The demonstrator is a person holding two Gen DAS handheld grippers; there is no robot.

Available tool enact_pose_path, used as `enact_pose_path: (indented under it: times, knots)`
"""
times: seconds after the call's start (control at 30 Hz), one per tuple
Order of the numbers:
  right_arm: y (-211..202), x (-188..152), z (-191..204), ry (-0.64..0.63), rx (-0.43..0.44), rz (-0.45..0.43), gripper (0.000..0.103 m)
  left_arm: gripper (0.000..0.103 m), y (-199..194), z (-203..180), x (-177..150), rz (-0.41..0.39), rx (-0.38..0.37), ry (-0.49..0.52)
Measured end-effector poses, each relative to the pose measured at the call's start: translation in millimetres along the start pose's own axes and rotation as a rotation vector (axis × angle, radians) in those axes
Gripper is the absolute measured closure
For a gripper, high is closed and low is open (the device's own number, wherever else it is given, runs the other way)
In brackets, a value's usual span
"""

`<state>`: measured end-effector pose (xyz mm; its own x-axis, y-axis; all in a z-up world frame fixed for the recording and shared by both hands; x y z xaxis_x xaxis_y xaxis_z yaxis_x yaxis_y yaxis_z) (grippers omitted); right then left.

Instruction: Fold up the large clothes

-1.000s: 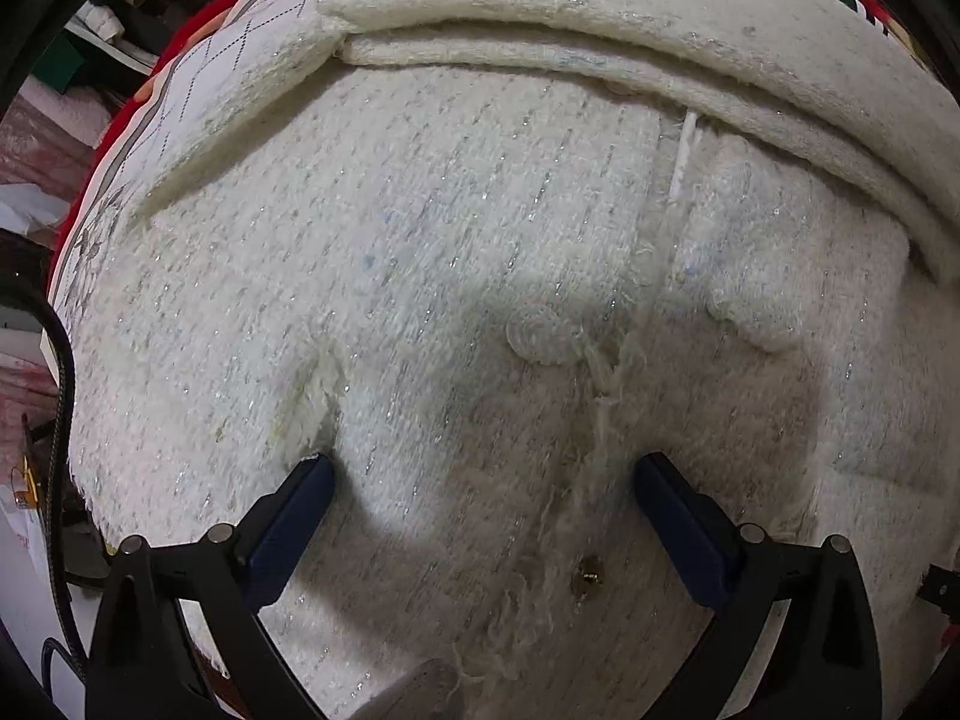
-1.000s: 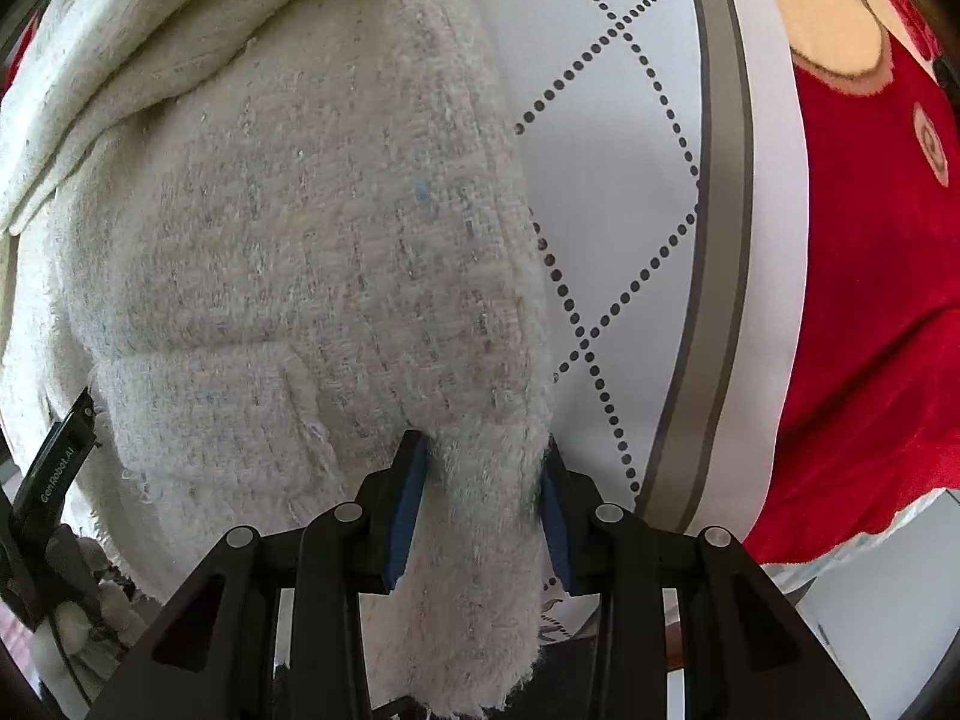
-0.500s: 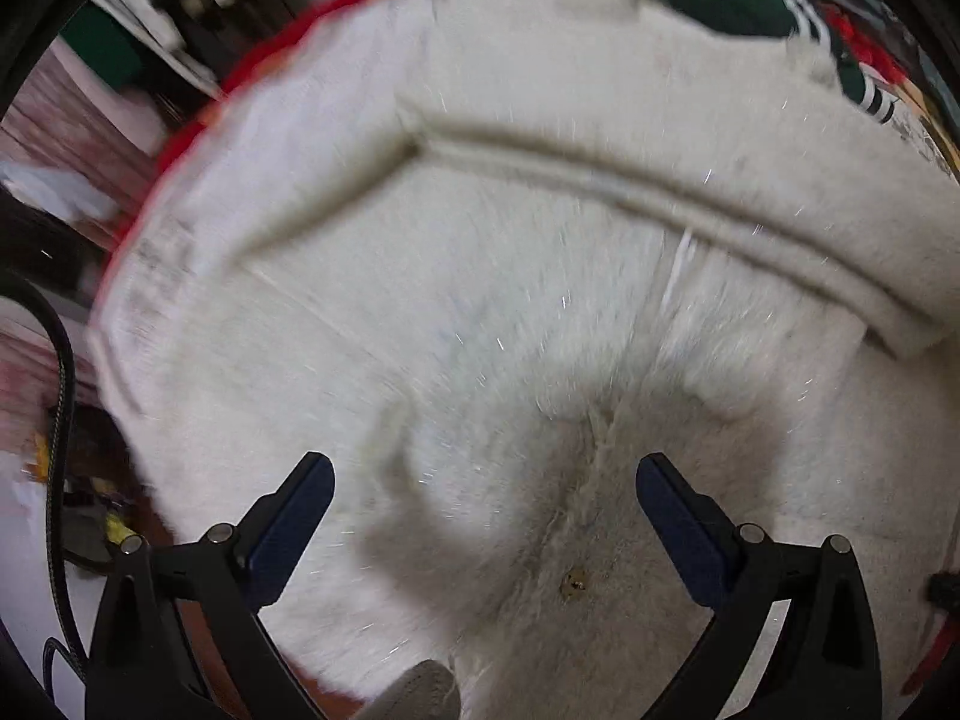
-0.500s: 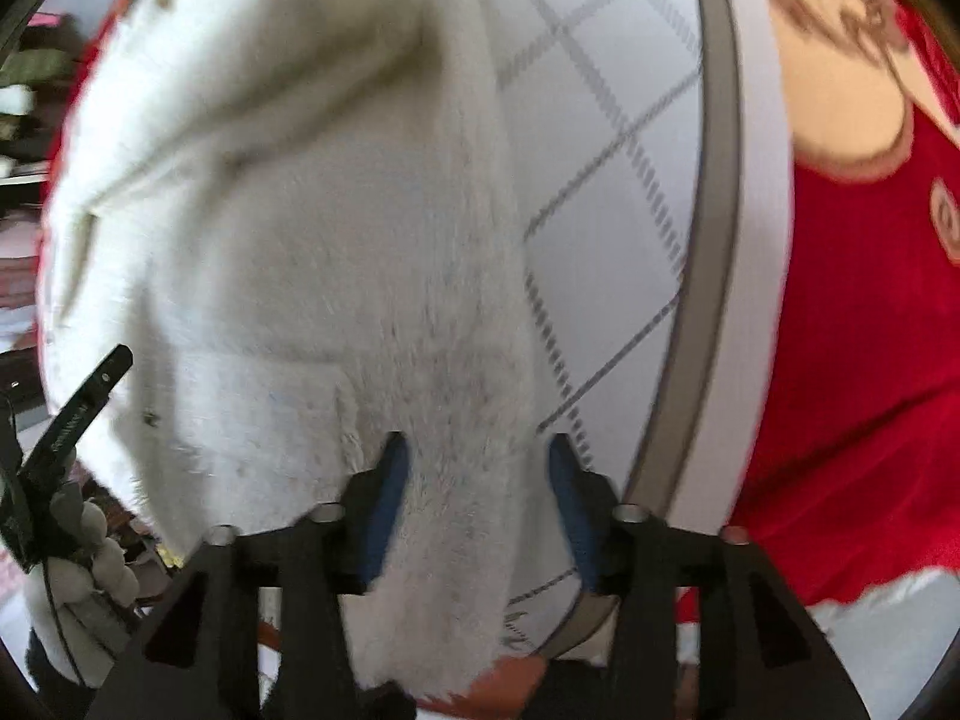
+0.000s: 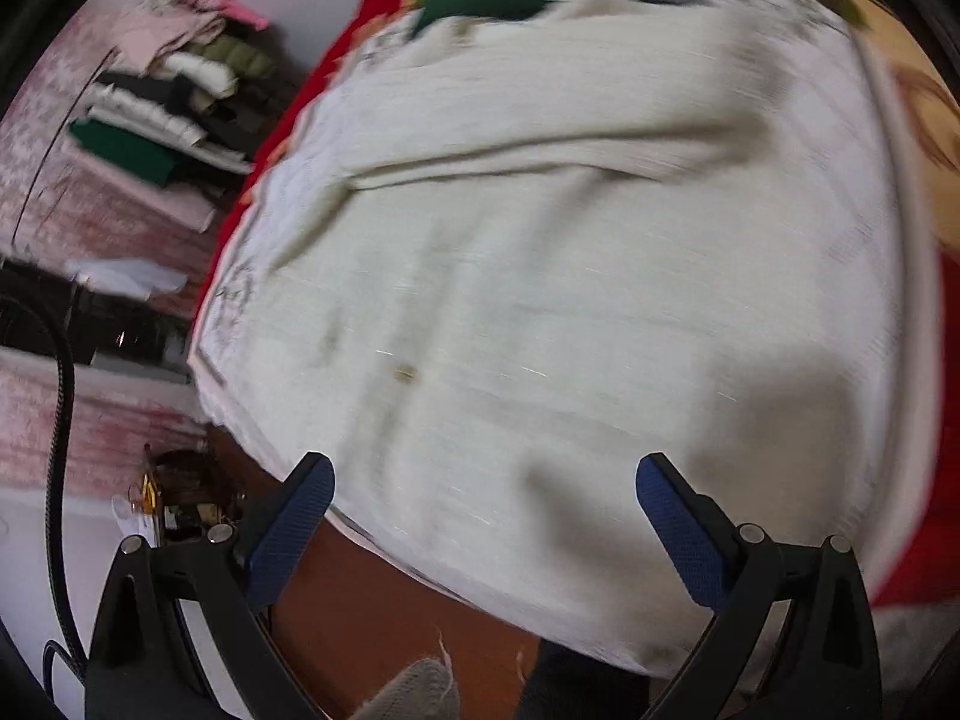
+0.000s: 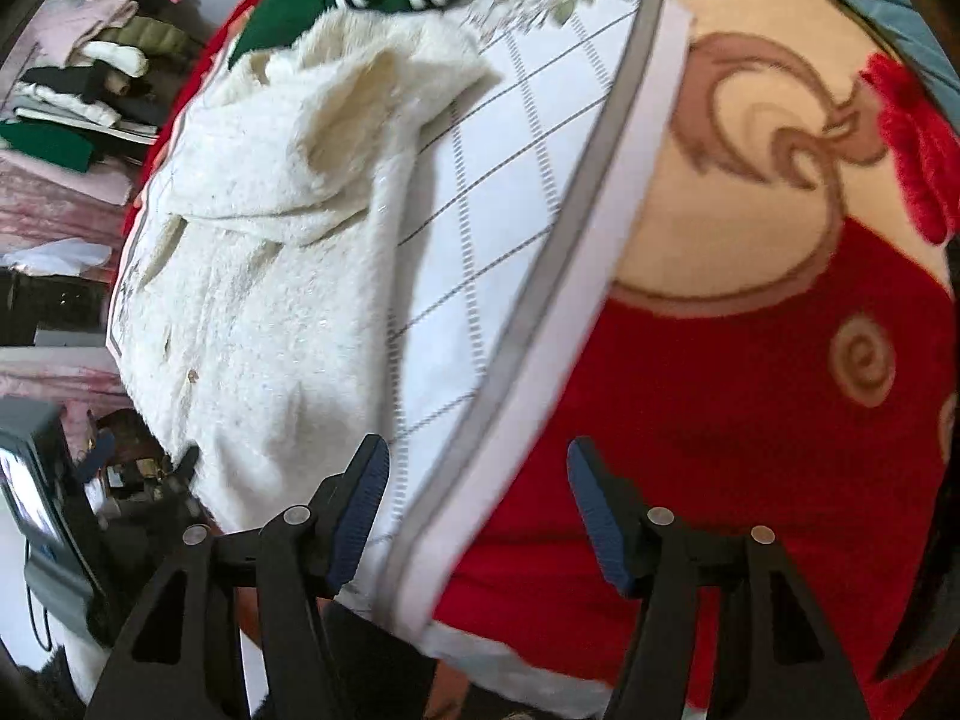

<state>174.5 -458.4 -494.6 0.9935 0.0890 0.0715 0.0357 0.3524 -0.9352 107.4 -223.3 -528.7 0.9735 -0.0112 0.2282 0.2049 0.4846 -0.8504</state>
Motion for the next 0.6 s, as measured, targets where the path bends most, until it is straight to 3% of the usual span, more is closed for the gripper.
enact_pose_path:
  times: [0.1,0.3,0.43,0.6]
  knots:
    - [-13,-4,-37,-0.014,0.016,-0.015,0.038,0.0,-15,-41,-12,-0.017,-0.006,0.096]
    - [-29,6,-91,-0.015,0.125,-0.083,0.038,0.0,-2,-106,-31,-0.058,0.103,0.301]
    - [-15,29,-89,-0.033,0.27,-0.114,0.038,0.0,22,-112,-31,-0.033,0.135,0.317]
    - [24,66,-76,0.003,0.402,-0.074,0.038,0.0,23,-110,-20,-0.07,0.152,0.284]
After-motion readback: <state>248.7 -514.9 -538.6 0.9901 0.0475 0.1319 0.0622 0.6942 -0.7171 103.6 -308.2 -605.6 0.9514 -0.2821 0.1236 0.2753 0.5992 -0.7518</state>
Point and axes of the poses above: each gripper's, at about its wrist camera, not at the fingertips, and y roughly the way its jaws point, z to its left, x to its top, the point moved 1 cm from there along y, roughly the way its jaws point, and after that the axes turned 1 degree about -y, right-handed, at the moved point
